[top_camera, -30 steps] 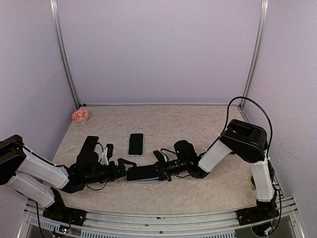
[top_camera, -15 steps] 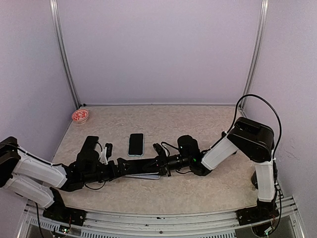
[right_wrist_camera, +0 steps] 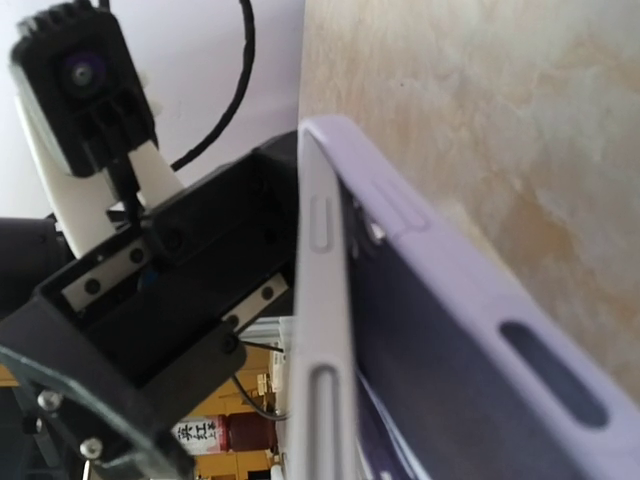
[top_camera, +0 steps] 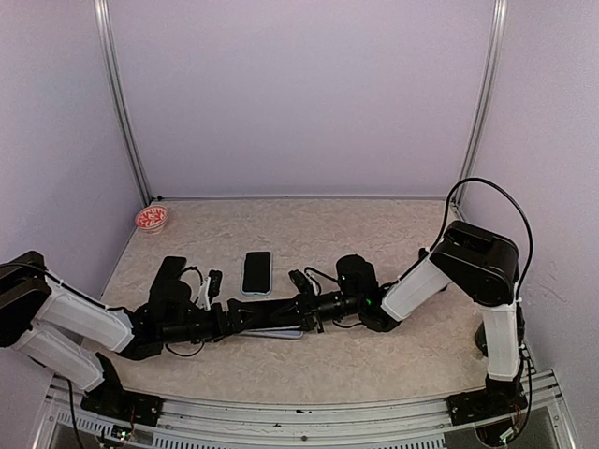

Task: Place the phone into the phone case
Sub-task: Install the phone into the phone case, then pass from the right arm to the left

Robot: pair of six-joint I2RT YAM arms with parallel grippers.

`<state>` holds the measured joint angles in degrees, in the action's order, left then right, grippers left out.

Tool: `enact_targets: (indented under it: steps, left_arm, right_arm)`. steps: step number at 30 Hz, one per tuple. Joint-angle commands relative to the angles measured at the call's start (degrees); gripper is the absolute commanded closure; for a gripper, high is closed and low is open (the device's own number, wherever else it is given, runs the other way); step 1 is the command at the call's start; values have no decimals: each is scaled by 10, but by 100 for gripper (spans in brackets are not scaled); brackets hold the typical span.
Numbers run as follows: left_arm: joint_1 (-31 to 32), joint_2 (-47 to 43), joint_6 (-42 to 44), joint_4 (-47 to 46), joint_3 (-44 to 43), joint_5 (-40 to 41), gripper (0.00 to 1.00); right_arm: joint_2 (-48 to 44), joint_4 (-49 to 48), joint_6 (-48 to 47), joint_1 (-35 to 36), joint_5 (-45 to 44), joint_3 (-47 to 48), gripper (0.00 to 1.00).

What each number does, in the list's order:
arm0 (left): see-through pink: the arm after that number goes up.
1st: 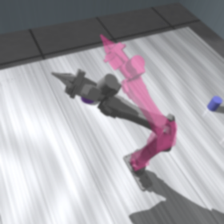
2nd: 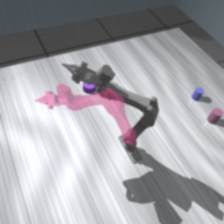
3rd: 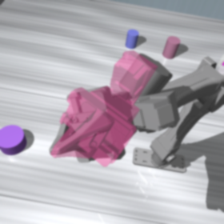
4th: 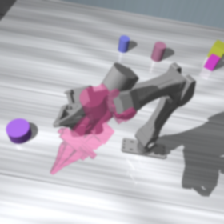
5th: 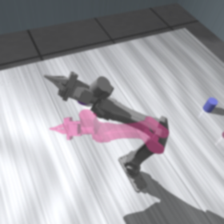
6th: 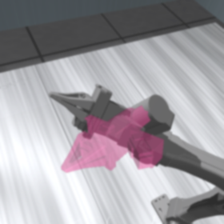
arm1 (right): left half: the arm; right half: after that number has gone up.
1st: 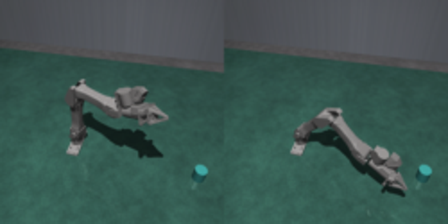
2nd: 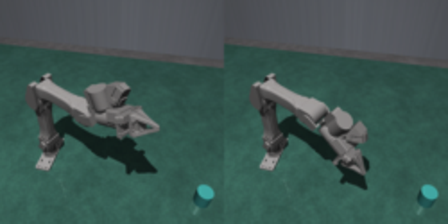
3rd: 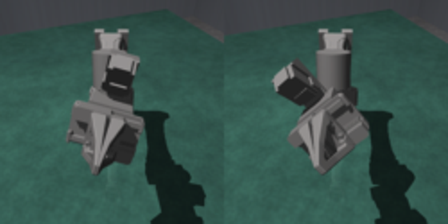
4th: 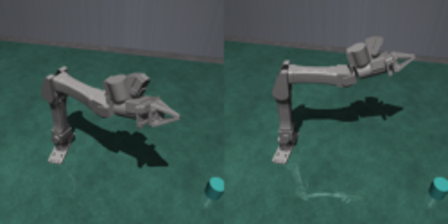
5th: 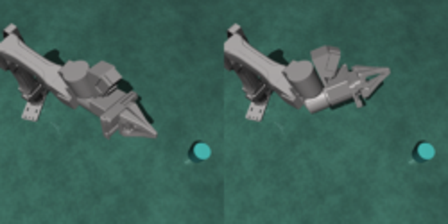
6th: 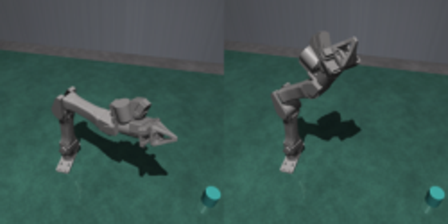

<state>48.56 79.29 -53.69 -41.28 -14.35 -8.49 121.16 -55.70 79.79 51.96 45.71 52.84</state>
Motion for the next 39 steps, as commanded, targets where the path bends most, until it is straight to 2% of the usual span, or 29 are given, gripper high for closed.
enact_targets:
  steps: [1,9,16,21,25,39]
  left_arm:
    - [-2,11,7,-57,-10,-39,8]
    - [-2,13,5,-81,-9,-62,18]
    - [-2,11,0,-111,-8,-94,26]
    - [-2,6,-1,-119,-9,-105,35]
    - [-2,3,-1,-121,-9,-107,47]
    - [4,6,-7,-147,-9,-126,86]
  right_arm:
    - [-23,-52,-14,0,19,3,100]
    - [-19,-73,-39,2,36,-4,100]
    - [-17,-60,-98,2,59,-8,100]
    - [-25,-41,-128,3,71,-10,100]
    - [-34,-18,-151,3,70,-14,100]
    - [-21,-45,-142,3,76,-23,100]
